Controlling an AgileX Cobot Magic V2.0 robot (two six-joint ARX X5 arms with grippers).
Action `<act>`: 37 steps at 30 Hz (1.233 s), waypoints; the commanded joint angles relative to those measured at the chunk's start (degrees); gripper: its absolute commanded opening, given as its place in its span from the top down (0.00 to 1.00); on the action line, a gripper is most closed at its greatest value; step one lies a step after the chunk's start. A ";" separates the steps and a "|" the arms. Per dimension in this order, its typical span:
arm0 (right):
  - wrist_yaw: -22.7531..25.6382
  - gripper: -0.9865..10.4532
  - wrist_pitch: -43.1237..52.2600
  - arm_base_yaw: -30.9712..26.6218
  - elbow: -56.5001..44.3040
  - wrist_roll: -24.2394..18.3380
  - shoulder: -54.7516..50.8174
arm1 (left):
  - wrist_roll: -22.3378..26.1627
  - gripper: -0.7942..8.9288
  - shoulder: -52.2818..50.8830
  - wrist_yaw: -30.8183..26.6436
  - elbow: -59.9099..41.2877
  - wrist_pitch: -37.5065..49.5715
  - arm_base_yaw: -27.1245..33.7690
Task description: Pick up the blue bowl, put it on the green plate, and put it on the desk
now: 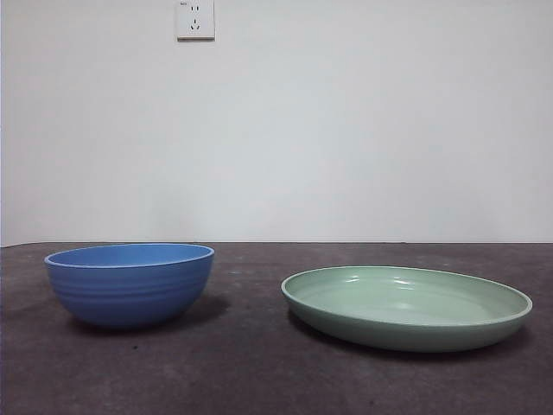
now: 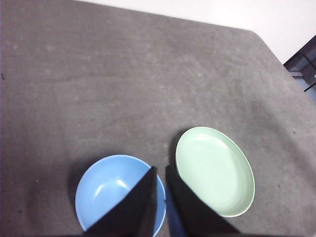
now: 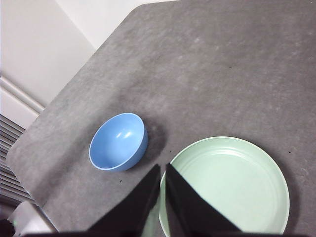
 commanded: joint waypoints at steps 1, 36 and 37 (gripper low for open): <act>-0.07 0.85 -0.35 0.11 0.92 -1.09 0.39 | 1.25 0.73 0.94 0.48 1.42 0.28 -0.13; 1.18 0.39 -4.76 0.11 0.92 -0.28 0.70 | 6.27 0.31 21.94 -1.27 1.42 -9.81 -0.13; 1.18 0.39 -5.42 0.11 0.92 -0.37 0.70 | 6.27 0.31 23.54 -1.27 1.42 -9.42 -0.13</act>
